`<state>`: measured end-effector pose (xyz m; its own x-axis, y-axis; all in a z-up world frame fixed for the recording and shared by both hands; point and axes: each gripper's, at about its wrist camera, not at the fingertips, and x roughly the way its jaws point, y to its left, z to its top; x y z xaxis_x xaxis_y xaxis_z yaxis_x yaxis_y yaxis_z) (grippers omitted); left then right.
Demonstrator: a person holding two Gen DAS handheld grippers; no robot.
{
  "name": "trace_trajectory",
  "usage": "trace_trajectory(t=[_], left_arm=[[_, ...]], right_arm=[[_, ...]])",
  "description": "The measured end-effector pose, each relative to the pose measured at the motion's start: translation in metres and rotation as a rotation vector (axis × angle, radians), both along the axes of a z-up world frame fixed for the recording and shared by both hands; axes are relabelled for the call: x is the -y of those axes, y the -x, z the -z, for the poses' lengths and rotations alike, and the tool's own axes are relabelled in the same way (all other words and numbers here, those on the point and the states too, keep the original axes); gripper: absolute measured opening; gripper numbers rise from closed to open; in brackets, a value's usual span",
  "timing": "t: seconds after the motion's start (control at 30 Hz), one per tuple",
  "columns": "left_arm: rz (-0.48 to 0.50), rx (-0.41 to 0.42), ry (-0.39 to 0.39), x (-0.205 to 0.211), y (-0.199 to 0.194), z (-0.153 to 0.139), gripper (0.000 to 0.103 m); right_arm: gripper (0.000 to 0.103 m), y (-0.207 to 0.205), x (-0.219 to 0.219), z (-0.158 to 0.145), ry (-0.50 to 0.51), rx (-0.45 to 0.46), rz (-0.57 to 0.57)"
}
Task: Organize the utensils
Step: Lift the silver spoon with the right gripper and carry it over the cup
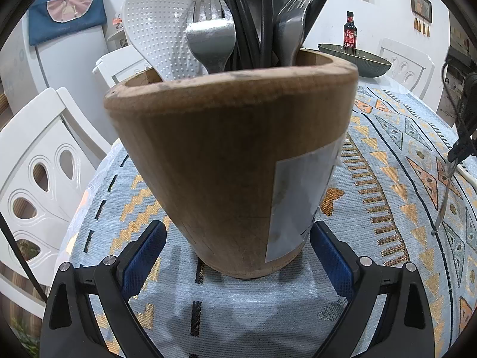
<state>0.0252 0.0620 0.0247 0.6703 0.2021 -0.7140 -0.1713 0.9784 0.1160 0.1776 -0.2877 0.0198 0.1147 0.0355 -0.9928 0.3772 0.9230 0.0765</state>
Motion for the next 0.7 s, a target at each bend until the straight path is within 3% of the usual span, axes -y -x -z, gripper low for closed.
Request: trace_trajectory(t=[0.13,0.3,0.4,0.57,0.7], left_arm=[[0.000,0.000,0.000,0.000,0.000,0.000,0.097],[0.000,0.000,0.001,0.000,0.000,0.000,0.097],[0.000,0.000,0.001,0.000,0.000,0.000,0.097],[0.000,0.000,-0.002,0.001,0.000,0.001,0.097],[0.000,0.001,-0.003,0.001,0.000,0.001,0.097]], right_arm=[[0.006,-0.009,-0.015,0.003,0.038,-0.034,-0.026],[0.006,-0.015,-0.014,0.025,-0.003,-0.087,-0.013],[0.007,-0.013,-0.015,0.023,0.007,-0.060,-0.027],[0.005,0.005,-0.027,-0.012,-0.085,0.075,-0.073],[0.005,0.024,-0.044,-0.070,-0.027,0.250,-0.154]])
